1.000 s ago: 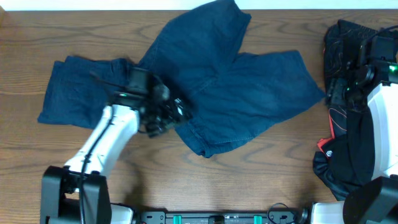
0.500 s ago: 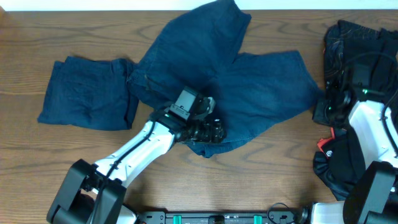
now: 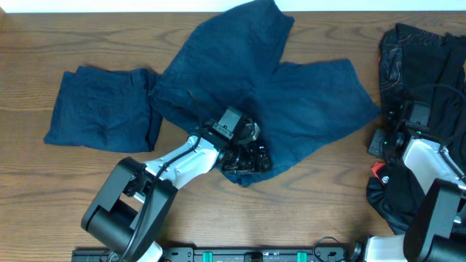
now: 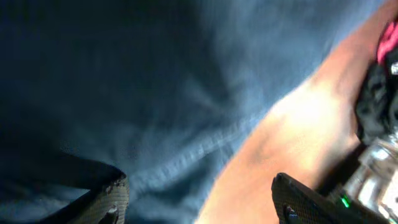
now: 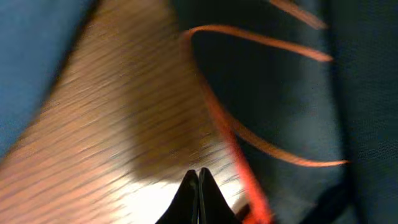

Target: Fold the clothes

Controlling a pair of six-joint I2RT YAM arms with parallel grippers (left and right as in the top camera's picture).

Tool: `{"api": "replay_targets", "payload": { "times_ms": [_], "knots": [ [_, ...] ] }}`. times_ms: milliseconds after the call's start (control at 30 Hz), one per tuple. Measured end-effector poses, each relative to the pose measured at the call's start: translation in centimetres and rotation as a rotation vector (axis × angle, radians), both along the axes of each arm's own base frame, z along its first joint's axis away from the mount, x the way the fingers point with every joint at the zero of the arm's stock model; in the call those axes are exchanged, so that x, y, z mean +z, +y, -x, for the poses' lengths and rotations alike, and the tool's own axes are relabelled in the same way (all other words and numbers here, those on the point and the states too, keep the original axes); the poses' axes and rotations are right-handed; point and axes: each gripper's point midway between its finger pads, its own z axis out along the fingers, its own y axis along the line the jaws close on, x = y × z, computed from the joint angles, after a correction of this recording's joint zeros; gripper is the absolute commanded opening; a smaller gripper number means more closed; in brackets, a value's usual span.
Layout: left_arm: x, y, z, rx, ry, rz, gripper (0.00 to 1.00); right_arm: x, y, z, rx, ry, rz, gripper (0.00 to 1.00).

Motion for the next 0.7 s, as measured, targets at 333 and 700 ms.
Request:
{"api": "replay_targets", "payload": {
  "times_ms": [333,700],
  "knots": [
    [-0.8,5.3,8.4,-0.026,0.401,-0.233,0.77,-0.8,-8.4,0.3,-0.250,-0.068,0.101,0.02],
    [-0.9,7.6,5.6,0.096,0.415,-0.202,0.85,2.1,-18.3,4.6,-0.589,-0.116,-0.007,0.23]
  ]
}}
